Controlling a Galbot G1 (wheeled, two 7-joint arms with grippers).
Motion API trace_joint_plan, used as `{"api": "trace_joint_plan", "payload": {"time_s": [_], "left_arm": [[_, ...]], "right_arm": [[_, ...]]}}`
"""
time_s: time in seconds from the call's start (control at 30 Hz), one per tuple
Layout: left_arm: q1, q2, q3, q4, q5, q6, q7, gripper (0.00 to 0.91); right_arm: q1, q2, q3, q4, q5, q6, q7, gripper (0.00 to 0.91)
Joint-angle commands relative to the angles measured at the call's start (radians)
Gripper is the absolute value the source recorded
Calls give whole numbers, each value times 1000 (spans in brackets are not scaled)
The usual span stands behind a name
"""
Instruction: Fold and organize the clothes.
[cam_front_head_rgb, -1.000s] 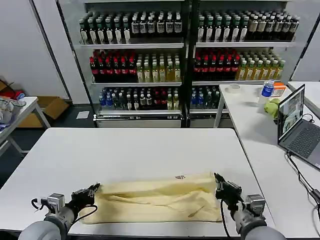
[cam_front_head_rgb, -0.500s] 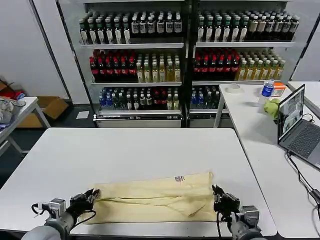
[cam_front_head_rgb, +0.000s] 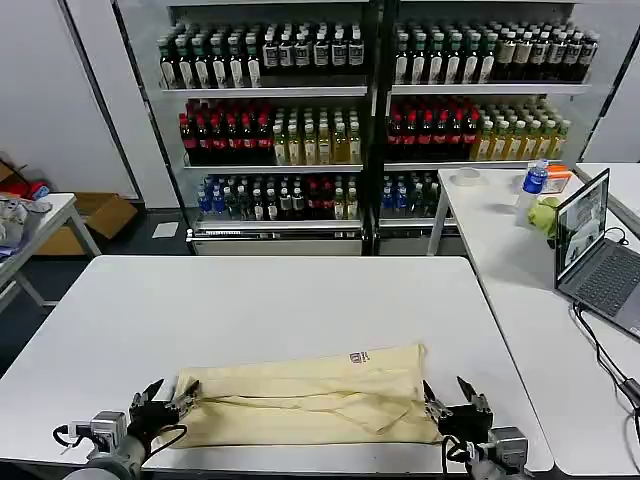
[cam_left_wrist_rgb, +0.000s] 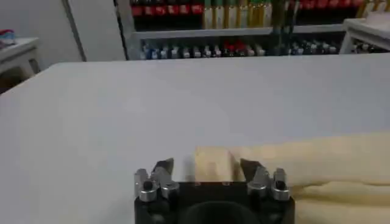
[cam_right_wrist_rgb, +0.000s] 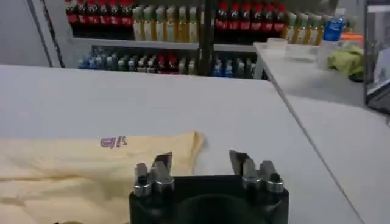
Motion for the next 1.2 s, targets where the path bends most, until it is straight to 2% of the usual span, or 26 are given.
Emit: {"api": "trace_joint_plan", "payload": {"time_s": [0.03,0.1,0.13,0.17,0.2,0.77,0.97,1.1,1.2], "left_arm": [[31,-44,7,-29,23,-14,-39,907],[33,-54,20,-29,51,-18,-39,907],[31,-58,28,-24,62,-24,-39,413],[28,-62,35,-16,87,-32,-39,81],[26,-66,43,-15,88,-35,-40,10],[29,-97,75,13,116,-49,-44,10],[29,-99,57,7,59,-48,-43,10],[10,-69,4,8,-8,-47,-42,10],[-8,-9,-61,13,-64,-38,-37,10]], "right_arm": [[-45,3,44,31,-20,9,2,907],[-51,5,51,32,-17,10,6,907],[-53,6,53,31,-17,11,10,907],[-55,7,55,30,-17,11,13,907],[-56,7,56,29,-17,11,15,907],[-53,-3,79,47,21,1,38,907],[-49,-1,80,49,28,1,41,907],[-45,-5,89,52,45,2,47,907],[-43,-14,97,56,62,2,49,907]]}}
